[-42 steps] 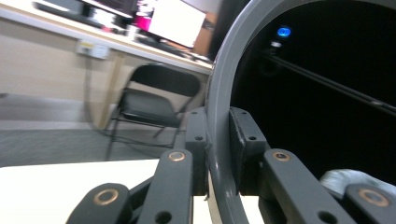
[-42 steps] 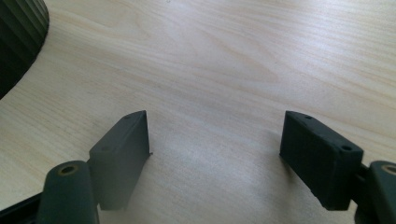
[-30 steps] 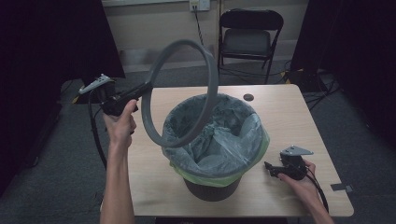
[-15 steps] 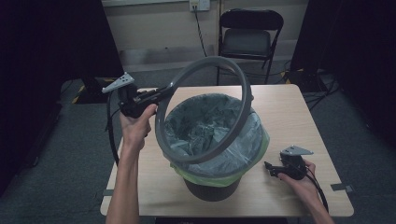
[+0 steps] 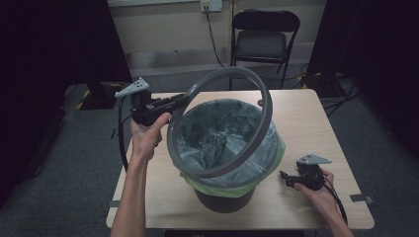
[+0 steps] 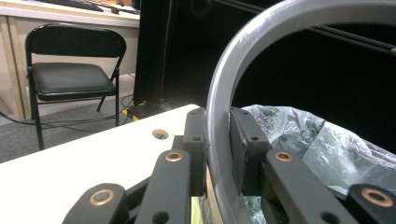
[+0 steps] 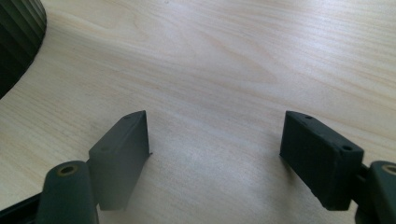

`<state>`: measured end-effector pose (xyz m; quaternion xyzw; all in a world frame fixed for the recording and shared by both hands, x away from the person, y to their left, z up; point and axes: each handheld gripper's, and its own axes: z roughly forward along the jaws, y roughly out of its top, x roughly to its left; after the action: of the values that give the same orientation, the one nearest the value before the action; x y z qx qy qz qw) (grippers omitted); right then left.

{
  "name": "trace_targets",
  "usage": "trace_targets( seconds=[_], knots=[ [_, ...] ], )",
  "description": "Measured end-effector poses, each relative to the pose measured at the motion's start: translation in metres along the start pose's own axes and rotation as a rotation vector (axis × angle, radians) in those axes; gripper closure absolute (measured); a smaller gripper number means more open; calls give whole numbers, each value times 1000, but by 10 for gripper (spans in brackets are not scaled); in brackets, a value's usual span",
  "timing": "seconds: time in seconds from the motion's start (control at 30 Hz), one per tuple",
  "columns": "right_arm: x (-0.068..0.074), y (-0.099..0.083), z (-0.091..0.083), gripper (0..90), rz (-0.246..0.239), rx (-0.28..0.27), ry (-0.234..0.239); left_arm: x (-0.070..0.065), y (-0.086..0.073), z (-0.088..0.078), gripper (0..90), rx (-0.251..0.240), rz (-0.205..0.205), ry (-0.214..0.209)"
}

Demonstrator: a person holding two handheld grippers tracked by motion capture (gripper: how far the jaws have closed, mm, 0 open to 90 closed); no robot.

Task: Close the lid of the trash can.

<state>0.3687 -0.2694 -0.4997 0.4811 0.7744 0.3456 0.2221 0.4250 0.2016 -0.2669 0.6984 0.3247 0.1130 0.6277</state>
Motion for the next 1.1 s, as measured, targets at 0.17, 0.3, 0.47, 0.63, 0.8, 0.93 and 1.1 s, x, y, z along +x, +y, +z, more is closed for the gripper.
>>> trace_targets(
  seconds=[0.17, 0.3, 0.47, 0.63, 0.8, 0.93, 1.1],
  knots=[
    [0, 0, 0, 231, 0, 0, 1, 3, -5, 4, 765, 2, -17, 4],
    [0, 0, 0, 228, -3, 0, 2, 3, -7, 3, 725, -1, -18, 2],
    [2, 4, 1, 245, 9, 24, -13, -1, -10, -6, 626, -12, -9, -14],
    [5, 37, -9, 291, 17, -34, 67, -7, -14, -19, 519, -26, 7, -5],
    [12, 89, -29, 346, 7, -168, 129, -13, -18, -30, 447, -34, 10, 3],
    [17, 135, -47, 432, -16, -259, 135, -15, -21, -36, 424, -30, 22, 5],
    [16, 174, -54, 495, -20, -325, 125, -18, -25, -43, 437, -44, 32, 19]
  ],
)
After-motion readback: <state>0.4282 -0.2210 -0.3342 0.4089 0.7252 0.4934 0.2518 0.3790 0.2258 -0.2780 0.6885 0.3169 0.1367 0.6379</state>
